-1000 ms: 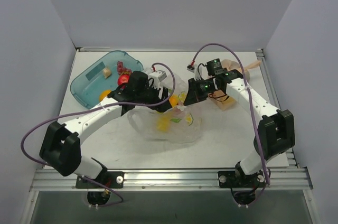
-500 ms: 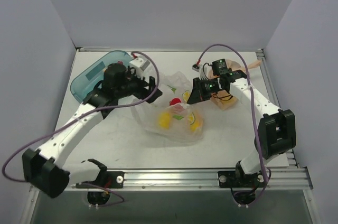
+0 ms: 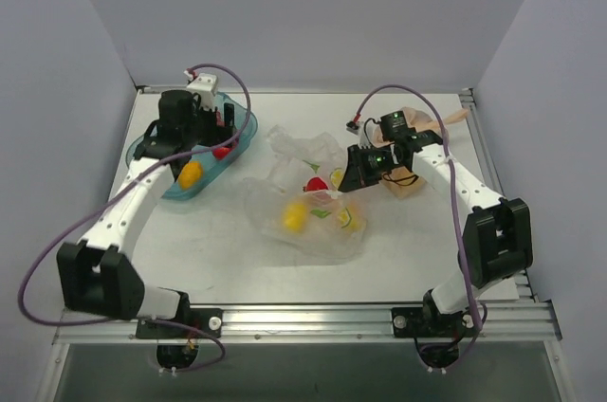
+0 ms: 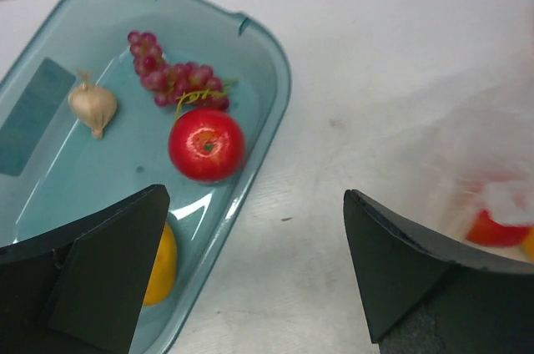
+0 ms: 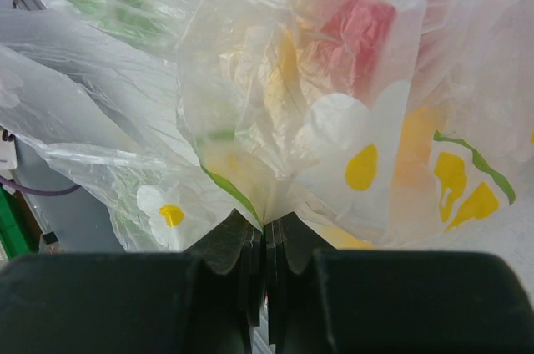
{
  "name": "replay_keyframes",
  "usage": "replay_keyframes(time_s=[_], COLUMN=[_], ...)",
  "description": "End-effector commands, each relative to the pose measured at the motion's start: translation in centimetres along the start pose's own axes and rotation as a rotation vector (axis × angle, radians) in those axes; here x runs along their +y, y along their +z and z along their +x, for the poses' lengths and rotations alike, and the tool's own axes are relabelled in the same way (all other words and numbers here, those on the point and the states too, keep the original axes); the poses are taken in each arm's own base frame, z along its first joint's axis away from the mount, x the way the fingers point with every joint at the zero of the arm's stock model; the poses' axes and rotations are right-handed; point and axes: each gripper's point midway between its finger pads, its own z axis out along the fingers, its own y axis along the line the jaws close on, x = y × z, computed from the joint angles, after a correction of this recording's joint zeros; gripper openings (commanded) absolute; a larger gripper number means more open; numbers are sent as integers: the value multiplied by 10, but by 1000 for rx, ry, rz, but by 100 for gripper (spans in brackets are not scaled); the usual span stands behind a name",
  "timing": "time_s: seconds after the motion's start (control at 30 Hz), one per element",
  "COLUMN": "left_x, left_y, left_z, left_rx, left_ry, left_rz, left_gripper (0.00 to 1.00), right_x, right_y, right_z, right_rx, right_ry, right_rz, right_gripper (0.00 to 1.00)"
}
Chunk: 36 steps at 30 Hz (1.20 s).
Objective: Place the fake fruits into the plastic bag and tie a complex knot
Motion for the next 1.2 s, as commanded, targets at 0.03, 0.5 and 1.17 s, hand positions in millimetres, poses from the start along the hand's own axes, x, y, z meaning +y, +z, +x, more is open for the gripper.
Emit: replay_keyframes(time_s=[0.03,0.5,1.17], left_x=[41,67,85], left_y=[38,134,127], left_z=[8,97,76], left_rx=[82,361,316], left_ry=[-21,-95,-207], left_rz=[-138,-205,-164], left_gripper=[98,97,89], right_x=[3,-2,8], right_y=[-15,-22,-17], right_z=[-3,-4,-5], right_rx=[-42,-61,-35], right_ry=[-29,-60,-121], right_rz=[43,110,104], right_gripper=[0,0,0])
